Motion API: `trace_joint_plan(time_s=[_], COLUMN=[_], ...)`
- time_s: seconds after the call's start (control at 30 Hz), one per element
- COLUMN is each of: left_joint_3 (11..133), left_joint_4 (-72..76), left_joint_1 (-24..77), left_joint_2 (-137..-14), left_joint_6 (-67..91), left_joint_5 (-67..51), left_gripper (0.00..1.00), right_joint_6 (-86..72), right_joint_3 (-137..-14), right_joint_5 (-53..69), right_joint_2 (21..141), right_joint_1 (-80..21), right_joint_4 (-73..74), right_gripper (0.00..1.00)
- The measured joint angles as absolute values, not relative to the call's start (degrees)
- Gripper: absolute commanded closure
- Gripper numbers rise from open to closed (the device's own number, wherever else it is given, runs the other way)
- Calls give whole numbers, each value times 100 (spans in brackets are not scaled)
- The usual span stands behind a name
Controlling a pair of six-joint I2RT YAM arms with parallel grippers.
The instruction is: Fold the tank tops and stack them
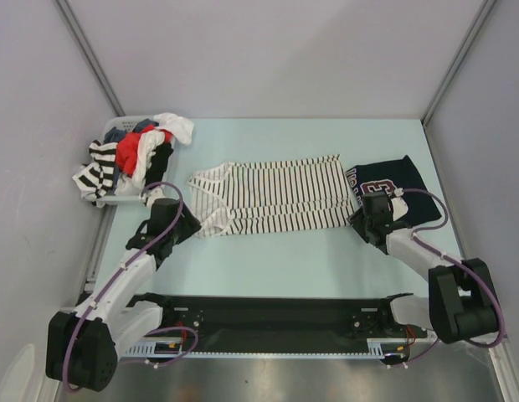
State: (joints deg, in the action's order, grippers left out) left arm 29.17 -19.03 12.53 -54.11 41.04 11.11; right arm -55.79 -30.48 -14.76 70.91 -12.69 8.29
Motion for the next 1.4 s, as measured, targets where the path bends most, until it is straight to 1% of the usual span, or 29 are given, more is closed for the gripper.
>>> trace_joint_plan(time_s=[0.07, 0.13, 0.17, 0.2, 0.27, 0.3, 0.33, 0.4, 0.57, 0.7, 0.77, 0.87, 0.9, 0.93, 1.17, 1.27, 1.37, 1.4], left_joint_3=[2832, 2742, 2703, 2674, 2659, 2657, 2657, 2657, 2569, 2539, 2539, 2539, 2541, 2556, 2956, 3111, 3275, 3336], left_joint_4=[-1846, -1822, -1813, -1813, -1815, -1815, -1820, -1820, -1741, -1490, -1363, -1227, -1192, -1188, -1448, -1553, -1684, -1737], left_joint_1=[1208, 1190, 1186, 1181, 1179, 1177, 1170, 1149, 1066, 1031, 1028, 1024, 1024, 1017, 652, 429, 325, 307], left_joint_2=[-5411, -5419, -5437, -5478, -5561, -5603, -5640, -5690, -5767, -6082, -6335, -6606, -6678, -6742, -6877, -6879, -6899, -6925], left_joint_6=[4211, 4316, 4372, 4436, 4556, 4630, 4685, 4825, 5116, 5238, 5260, 5286, 5304, 5325, 5299, 5271, 5155, 5103], left_joint_5=[1031, 993, 982, 985, 996, 1017, 1035, 1070, 1140, 1131, 1133, 1149, 1175, 1199, 1380, 1361, 1356, 1374], left_gripper=[32, 32, 32, 33, 33, 34, 33, 32, 35, 46, 55, 82, 95, 100, 100, 98, 77, 49], right_joint_6=[-5697, -5813, -5854, -5898, -5957, -6007, -5999, -6034, -6038, -6036, -6036, -6036, -6034, -6034, -5951, -5944, -5933, -5931], right_joint_3=[-3048, -3052, -3061, -3061, -3061, -3061, -3063, -3065, -3063, -3063, -3063, -3063, -3063, -3063, -3061, -3044, -3030, -3026], right_joint_5=[-1420, -1380, -1363, -1354, -1341, -1332, -1326, -1326, -1330, -1330, -1328, -1328, -1328, -1328, -1337, -1323, -1323, -1326], right_joint_2=[7389, 7623, 7693, 7782, 7907, 7966, 7988, 8007, 8007, 8005, 8005, 8003, 8001, 7996, 7885, 7822, 7728, 7686], right_joint_1=[-1262, -1251, -1245, -1232, -1216, -1214, -1214, -1210, -1210, -1208, -1208, -1210, -1210, -1210, -1212, -1234, -1341, -1374], right_joint_4=[711, 541, 419, 320, 180, 137, 102, 91, 97, 99, 99, 99, 102, 104, 233, 290, 384, 427], right_gripper=[50, 55, 61, 76, 84, 92, 96, 100, 100, 100, 100, 100, 100, 100, 100, 100, 100, 100])
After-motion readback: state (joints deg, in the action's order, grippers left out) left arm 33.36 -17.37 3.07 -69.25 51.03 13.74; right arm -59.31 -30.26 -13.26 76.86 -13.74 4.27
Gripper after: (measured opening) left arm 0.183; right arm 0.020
